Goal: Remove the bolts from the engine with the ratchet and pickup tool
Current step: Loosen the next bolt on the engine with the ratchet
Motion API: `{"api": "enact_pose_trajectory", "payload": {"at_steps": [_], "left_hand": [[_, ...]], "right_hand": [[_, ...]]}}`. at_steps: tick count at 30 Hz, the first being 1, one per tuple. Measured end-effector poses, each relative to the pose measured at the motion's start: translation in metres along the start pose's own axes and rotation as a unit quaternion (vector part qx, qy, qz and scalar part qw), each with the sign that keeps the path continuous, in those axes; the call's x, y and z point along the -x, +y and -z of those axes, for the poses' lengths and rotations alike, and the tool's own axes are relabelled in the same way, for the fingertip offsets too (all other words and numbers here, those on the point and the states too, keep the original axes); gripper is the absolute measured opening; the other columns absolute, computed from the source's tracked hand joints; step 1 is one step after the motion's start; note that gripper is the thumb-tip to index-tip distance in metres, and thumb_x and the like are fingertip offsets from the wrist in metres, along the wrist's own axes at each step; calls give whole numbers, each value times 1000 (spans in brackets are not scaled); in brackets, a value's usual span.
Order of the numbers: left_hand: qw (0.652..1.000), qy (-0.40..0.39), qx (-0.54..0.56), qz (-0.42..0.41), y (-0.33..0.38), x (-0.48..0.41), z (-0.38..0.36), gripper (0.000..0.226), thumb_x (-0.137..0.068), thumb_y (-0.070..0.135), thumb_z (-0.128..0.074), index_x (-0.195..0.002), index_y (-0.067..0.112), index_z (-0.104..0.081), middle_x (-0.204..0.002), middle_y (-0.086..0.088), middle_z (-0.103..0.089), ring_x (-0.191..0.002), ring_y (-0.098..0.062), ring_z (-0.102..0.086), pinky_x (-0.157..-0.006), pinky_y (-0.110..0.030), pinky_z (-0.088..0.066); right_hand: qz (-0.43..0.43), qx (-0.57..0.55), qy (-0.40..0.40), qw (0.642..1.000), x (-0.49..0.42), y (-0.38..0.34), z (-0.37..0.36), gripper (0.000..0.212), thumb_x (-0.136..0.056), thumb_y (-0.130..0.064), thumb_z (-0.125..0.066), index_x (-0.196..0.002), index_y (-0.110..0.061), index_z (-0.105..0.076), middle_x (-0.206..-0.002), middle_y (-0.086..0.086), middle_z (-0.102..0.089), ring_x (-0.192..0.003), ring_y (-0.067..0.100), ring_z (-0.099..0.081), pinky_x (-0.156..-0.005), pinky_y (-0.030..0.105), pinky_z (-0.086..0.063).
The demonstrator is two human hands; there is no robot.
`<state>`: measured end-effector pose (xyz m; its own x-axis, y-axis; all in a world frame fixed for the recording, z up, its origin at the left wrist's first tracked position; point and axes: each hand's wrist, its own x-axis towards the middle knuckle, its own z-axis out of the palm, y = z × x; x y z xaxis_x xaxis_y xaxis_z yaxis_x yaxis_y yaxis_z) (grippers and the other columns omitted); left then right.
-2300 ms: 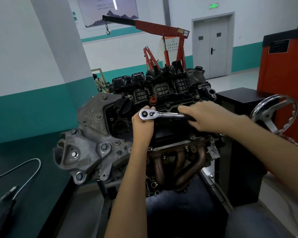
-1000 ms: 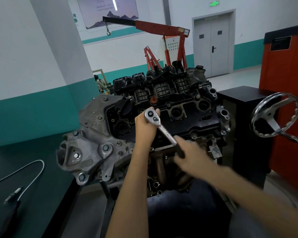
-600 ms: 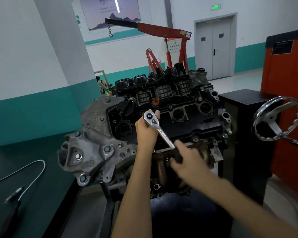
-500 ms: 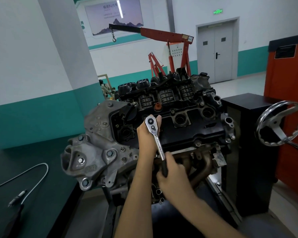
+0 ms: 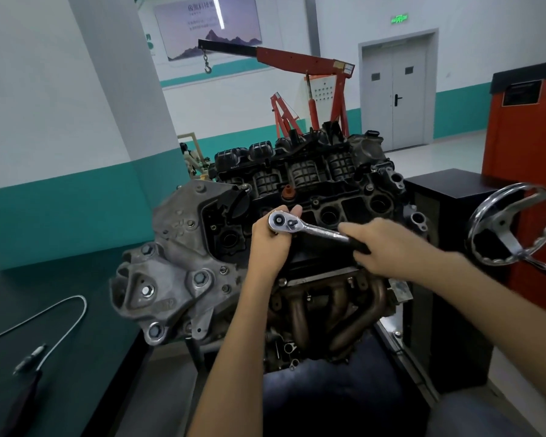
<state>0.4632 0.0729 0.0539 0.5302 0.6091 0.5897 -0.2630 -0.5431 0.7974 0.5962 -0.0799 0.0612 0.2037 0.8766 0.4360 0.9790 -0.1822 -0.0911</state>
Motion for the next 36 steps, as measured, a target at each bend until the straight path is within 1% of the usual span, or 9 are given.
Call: {"api": "enact_pose_trajectory", "payload": {"at_steps": [5,9,13,16,20,24,27,30,36], "left_hand": [[998,59,19,-11,0,0,-11,49,-96,7,-57,-62,18,-24,-60,6,-22,-55,-5,-22,-56,-9,-29],[996,85,-34,8,0,-6,-10,45,-96,12,-58,-65,18,-26,-64,1,-22,-56,-4,-23,-55,-18,-24],[999,31,-22,7,-5,-8,-2,52,-96,18,-59,-55,30,-30,-57,9,-29,-59,-12,-29,-59,-25,-28],[996,-25,-85,-13,5,-14,-5,54,-94,17,-60,-47,31,-38,-48,14,-35,-54,-4,-31,-58,-25,-30],[998,5,-58,-16,4,-11,-2,54,-95,12,-59,-50,31,-35,-50,13,-33,-53,-2,-29,-54,-21,-27],[997,79,17,18,-2,-2,-5,42,-96,16,-60,-63,29,-36,-62,11,-36,-55,1,-34,-54,-13,-33],[995,96,-8,4,3,-3,-13,48,-96,11,-58,-62,24,-27,-62,7,-24,-56,-5,-23,-54,-21,-25],[995,93,-26,-2,4,-3,-9,42,-98,11,-55,-64,10,-30,-61,2,-19,-49,-4,-20,-47,-16,-21],[999,10,-53,-5,2,-7,1,54,-95,15,-58,-55,23,-25,-50,12,-24,-51,-6,-22,-50,-23,-21]], "right_hand": [[-125,-333,99,929,37,-90,-80,29,-82,-8,-61,-87,-28,-40,-57,-7,-47,-47,0,-51,-44,9,-35],[-144,-416,122,890,26,-134,-103,28,-83,-3,-55,-96,-24,-43,-64,-3,-53,-53,4,-54,-50,16,-43],[-98,-291,31,951,31,-73,-70,34,-82,-8,-57,-111,-23,-47,-70,2,-51,-54,12,-51,-47,15,-37],[-44,-64,-11,997,14,-4,-11,32,-84,-12,-58,-110,-27,-47,-67,-6,-46,-57,15,-55,-47,21,-36],[35,128,8,991,-15,10,23,24,-88,-19,-55,-109,-23,-43,-73,-6,-47,-72,24,-56,-59,29,-35],[-59,-39,84,994,23,-38,-31,23,-84,-20,-59,-100,-23,-42,-66,-9,-44,-71,27,-60,-56,27,-35],[-150,-282,97,943,37,-98,-78,27,-84,-10,-57,-96,-25,-38,-65,-5,-48,-59,16,-53,-49,21,-38],[-160,-381,121,902,25,-141,-101,25,-84,-7,-52,-105,-17,-42,-69,0,-54,-62,19,-57,-55,28,-47],[-70,-194,16,978,30,-47,-41,37,-82,-9,-58,-116,-17,-49,-66,-4,-48,-52,6,-50,-51,21,-39]]}}
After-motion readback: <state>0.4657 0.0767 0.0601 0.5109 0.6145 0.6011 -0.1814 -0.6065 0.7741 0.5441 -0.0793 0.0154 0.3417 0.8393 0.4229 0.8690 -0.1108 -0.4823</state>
